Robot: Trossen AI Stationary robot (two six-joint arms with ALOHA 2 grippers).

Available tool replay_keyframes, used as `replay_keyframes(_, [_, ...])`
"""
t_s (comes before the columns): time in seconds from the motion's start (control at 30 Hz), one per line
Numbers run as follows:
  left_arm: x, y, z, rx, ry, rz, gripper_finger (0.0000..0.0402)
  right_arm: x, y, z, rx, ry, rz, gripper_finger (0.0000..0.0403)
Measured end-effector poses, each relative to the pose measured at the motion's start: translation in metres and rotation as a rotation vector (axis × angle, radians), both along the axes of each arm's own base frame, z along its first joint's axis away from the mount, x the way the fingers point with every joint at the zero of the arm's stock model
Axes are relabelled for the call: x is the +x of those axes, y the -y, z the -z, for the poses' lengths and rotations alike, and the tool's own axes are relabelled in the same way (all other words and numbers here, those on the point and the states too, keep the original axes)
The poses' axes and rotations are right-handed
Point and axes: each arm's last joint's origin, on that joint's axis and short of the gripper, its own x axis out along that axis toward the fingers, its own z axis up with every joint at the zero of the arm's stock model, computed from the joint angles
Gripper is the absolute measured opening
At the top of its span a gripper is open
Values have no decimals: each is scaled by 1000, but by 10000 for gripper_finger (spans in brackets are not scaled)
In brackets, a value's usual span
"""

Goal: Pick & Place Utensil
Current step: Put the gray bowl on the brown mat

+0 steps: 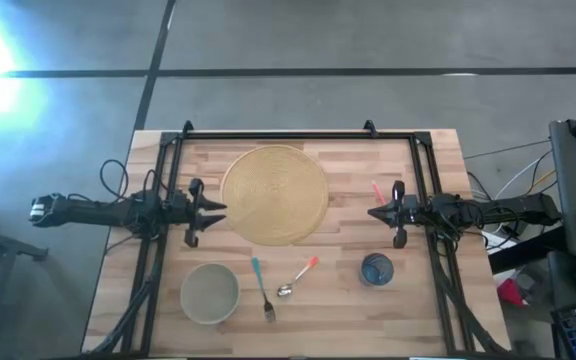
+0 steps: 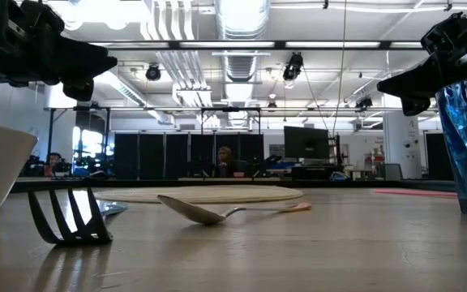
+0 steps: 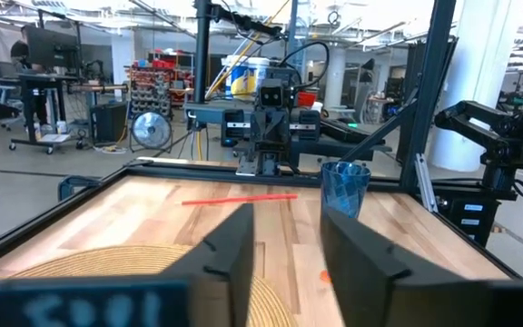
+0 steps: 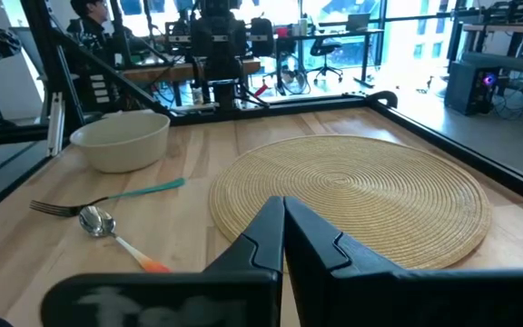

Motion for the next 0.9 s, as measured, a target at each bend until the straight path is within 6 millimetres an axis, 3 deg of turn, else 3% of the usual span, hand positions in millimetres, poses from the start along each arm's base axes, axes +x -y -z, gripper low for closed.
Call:
replay_keyframes(0.13, [0,0,-5,-49,24,-5,171,0,0,0,0,0,0,8])
replay_keyframes(0.33, [1,0,-37,-51,48,-6,185,0,0,0,0,0,-1,8])
replay_keyframes(0.9, [-5,0,-125,-100,-602,-28,183,0,0,0,0,0,0,8])
